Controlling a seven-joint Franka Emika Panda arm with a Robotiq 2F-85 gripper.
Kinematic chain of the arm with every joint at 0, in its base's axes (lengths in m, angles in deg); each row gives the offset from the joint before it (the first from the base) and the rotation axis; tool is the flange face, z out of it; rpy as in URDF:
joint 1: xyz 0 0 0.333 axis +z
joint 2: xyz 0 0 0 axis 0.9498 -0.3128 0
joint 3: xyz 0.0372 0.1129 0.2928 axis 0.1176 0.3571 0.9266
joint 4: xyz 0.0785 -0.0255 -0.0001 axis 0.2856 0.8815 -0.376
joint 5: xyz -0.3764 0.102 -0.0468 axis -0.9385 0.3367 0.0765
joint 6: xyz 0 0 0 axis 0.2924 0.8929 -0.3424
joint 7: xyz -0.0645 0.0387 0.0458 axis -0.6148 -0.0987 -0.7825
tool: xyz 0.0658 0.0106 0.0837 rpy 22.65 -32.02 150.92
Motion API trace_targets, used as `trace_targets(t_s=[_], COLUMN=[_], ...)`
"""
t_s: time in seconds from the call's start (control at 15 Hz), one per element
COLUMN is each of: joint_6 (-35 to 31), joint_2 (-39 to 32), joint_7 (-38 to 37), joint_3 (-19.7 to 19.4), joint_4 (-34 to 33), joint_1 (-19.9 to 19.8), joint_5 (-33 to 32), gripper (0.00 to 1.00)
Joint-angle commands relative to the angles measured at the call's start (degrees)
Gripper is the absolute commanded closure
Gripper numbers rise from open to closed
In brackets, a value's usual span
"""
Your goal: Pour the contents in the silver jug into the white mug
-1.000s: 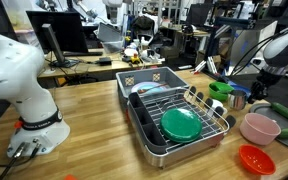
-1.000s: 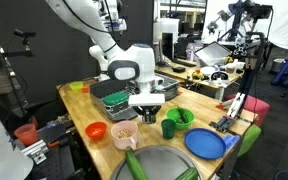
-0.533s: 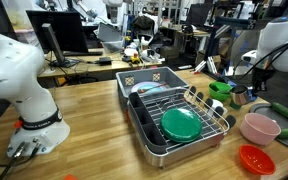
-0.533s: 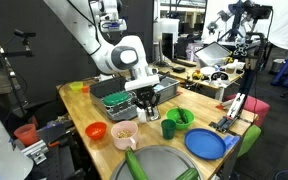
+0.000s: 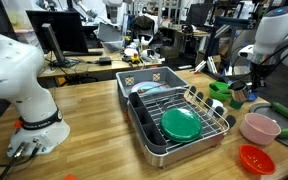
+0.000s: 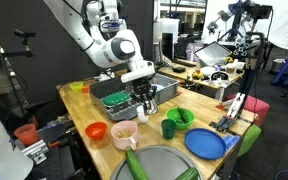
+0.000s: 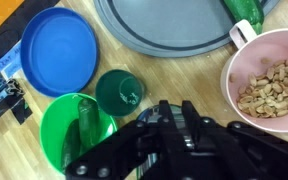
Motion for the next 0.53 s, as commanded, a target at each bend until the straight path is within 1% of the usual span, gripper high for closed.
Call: trace_targets(t_s=[0.0, 0.33, 0.4, 0.47], joint_6=[0.67, 0.66, 1.64, 3.56], joint_2=[0.25, 0.25, 0.49, 0.66], joint_7=[-1.00, -0.99, -1.48, -3.05], joint_3=[4.64, 4.81, 4.82, 4.97], joint_4=[-0.23, -0.23, -0.33, -0.75], joint_1=[-4.75, -4.82, -4.27, -3.56], joint_5=[-1.58, -1.56, -2.36, -4.22], gripper=[0.84, 0.84, 0.96, 0.96])
